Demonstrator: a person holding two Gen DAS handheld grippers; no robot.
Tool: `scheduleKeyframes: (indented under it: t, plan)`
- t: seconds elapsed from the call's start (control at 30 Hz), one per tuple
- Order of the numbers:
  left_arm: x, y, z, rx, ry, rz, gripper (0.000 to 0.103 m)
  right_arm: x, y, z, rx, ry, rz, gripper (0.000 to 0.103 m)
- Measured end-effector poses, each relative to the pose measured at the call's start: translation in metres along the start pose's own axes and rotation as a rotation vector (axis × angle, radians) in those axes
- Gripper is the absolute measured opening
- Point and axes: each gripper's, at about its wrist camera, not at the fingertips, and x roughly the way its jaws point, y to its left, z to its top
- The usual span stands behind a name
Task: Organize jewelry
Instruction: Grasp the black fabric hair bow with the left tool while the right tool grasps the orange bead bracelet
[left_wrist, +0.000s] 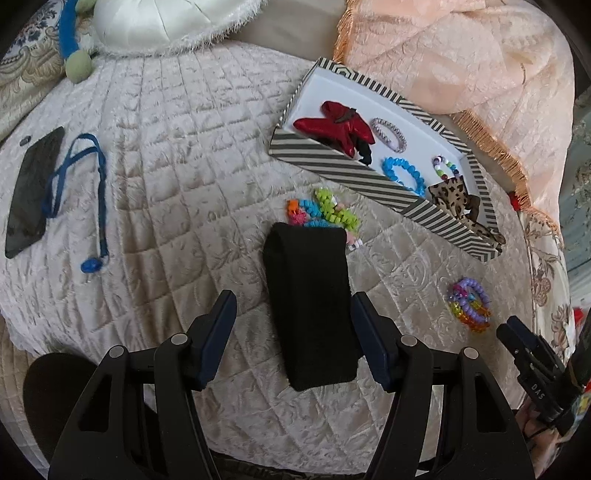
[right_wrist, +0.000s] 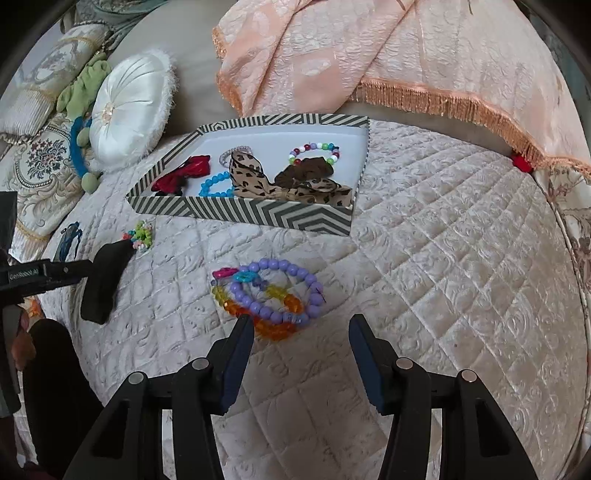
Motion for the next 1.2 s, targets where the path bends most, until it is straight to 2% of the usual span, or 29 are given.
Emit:
scheduleKeyframes:
  t: [0.2, 0.3, 0.53, 0.63, 0.77, 0.87, 0.9, 0.93, 1.0, 1.03, 1.07, 1.17, 1.2]
  plan:
    - [0.013, -0.002, 0.002, -0.01, 0.021, 0.01, 0.064, 0.017, 0.012, 0.013, -0.07, 0.016, 0.037, 0.05]
    - [0.017, -0.003, 0.003, -0.002, 0.028, 0.012, 0.064, 0.028, 0.012, 0.017, -0.099, 0.046, 0.026, 0.039]
    - [0.026, -0.007, 0.006, 0.008, 0.035, 0.022, 0.064, 0.04, 0.012, 0.017, -0.164, 0.085, 0.027, 0.035]
    - [0.03, -0.01, 0.006, 0.016, 0.034, 0.035, 0.065, 0.045, 0.018, 0.018, -0.201, 0.098, 0.027, 0.025]
    - [0.031, -0.01, 0.006, 0.019, 0.032, 0.03, 0.068, 0.048, 0.028, 0.02, -0.263, 0.107, 0.012, 0.025]
    - [0.033, -0.012, 0.006, 0.02, 0.03, 0.037, 0.068, 0.053, 0.021, 0.023, -0.211, 0.118, 0.053, 0.024]
    - [0.033, -0.012, 0.006, 0.021, 0.027, 0.039, 0.068, 0.055, 0.015, 0.024, -0.178, 0.12, 0.084, 0.019]
    - [0.033, -0.013, 0.006, 0.021, 0.024, 0.038, 0.068, 0.056, 0.012, 0.025, -0.158, 0.119, 0.096, 0.008]
    - [0.033, -0.013, 0.005, 0.025, 0.014, 0.026, 0.068, 0.057, 0.009, 0.023, -0.137, 0.117, 0.088, 0.008]
    - [0.033, -0.013, 0.006, 0.028, 0.007, 0.02, 0.062, 0.053, 0.009, 0.022, -0.13, 0.107, 0.091, 0.008]
    - [0.032, -0.013, 0.005, 0.034, 0.001, 0.02, 0.047, 0.049, 0.009, 0.022, -0.124, 0.097, 0.095, 0.008]
    - [0.026, -0.013, 0.005, 0.046, -0.012, 0.012, 0.023, 0.028, 0.007, 0.026, -0.082, 0.042, 0.135, 0.008]
    - [0.023, -0.013, 0.005, 0.047, -0.017, 0.003, 0.02, 0.019, 0.007, 0.028, -0.074, 0.019, 0.146, 0.008]
